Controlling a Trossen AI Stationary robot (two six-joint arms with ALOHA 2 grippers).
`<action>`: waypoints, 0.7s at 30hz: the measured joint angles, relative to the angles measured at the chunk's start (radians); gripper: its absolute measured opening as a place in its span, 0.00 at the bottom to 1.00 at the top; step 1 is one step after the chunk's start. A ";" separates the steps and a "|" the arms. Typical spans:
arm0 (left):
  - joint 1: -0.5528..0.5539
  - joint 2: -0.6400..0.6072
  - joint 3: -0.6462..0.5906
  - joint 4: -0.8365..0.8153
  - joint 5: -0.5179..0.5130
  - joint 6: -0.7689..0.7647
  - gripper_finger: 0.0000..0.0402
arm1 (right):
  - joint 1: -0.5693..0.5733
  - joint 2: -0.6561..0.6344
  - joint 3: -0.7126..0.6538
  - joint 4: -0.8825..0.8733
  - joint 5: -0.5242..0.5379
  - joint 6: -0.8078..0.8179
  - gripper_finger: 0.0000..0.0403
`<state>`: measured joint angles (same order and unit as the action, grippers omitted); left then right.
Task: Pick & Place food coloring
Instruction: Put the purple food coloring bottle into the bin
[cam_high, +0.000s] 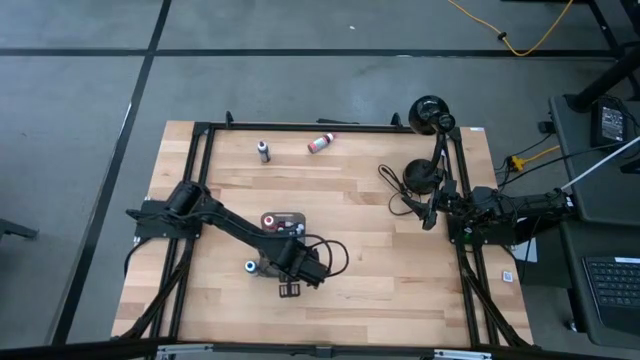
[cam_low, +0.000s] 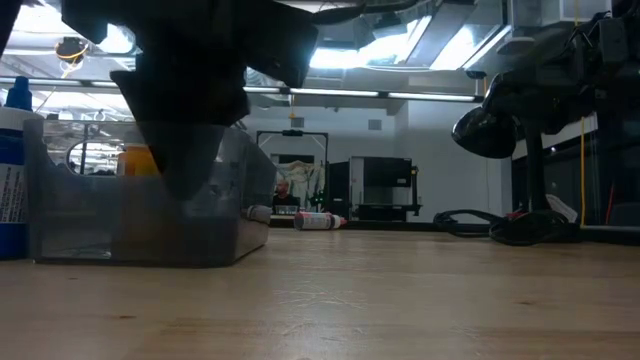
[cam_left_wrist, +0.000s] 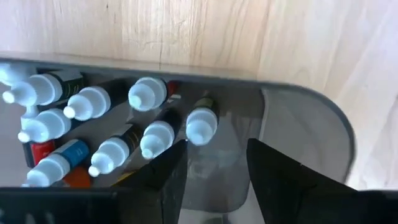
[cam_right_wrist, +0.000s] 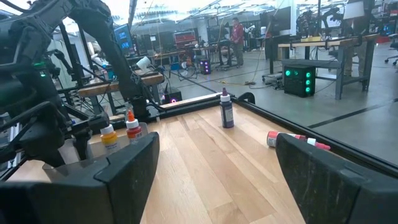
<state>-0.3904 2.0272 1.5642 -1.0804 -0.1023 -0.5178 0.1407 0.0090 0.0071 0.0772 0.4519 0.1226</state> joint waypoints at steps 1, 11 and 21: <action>0.000 -0.004 0.002 -0.006 0.005 0.001 0.40 | 0.000 0.000 0.000 0.000 0.000 0.000 0.80; 0.010 -0.074 0.121 -0.144 -0.062 0.011 0.40 | 0.000 0.000 0.000 0.000 0.000 0.000 0.80; 0.090 -0.146 0.306 -0.283 -0.073 0.098 0.39 | 0.000 0.000 0.000 0.000 0.000 0.000 0.80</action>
<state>-0.3004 1.8808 1.8700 -1.3639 -0.1749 -0.4202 0.1406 0.0090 0.0068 0.0776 0.4519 0.1226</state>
